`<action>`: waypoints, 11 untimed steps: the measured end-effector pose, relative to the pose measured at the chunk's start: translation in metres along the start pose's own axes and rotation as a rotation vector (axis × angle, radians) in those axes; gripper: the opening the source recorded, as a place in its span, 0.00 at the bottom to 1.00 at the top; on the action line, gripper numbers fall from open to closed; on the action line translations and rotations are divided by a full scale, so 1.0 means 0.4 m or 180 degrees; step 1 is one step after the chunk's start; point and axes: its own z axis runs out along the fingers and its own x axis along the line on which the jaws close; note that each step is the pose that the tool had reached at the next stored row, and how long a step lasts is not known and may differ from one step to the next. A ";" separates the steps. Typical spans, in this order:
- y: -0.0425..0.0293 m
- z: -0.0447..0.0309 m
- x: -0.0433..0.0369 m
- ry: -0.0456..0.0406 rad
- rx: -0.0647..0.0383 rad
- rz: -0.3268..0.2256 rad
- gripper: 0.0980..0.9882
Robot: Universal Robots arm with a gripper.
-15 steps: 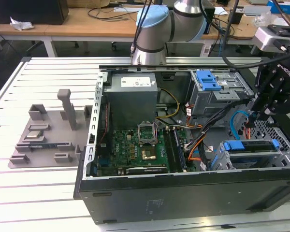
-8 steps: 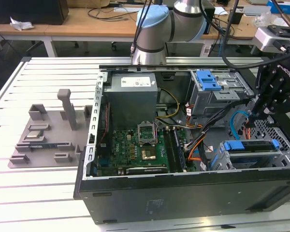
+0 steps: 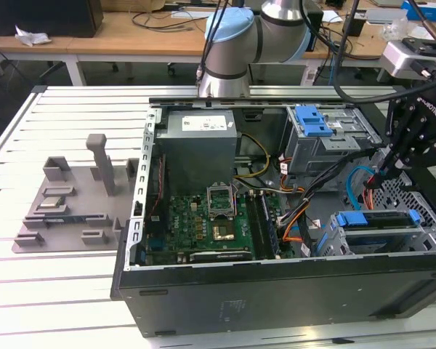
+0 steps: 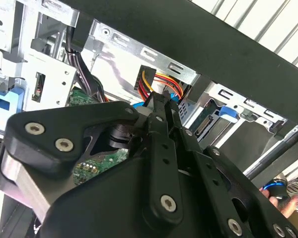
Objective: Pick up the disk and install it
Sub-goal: 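Insert the first disk wire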
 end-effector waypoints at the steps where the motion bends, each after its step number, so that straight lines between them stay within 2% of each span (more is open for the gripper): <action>1: 0.000 0.000 0.000 0.0000 0.0000 0.0000 0.08; 3: 0.008 0.000 0.001 0.0000 0.0000 0.0000 0.08; 7: 0.041 0.003 0.004 0.0000 0.0000 0.0000 0.08; 9: 0.055 0.004 0.016 0.0000 0.0000 0.0000 0.08; 11: 0.060 0.005 0.024 0.0000 0.0000 0.0000 0.08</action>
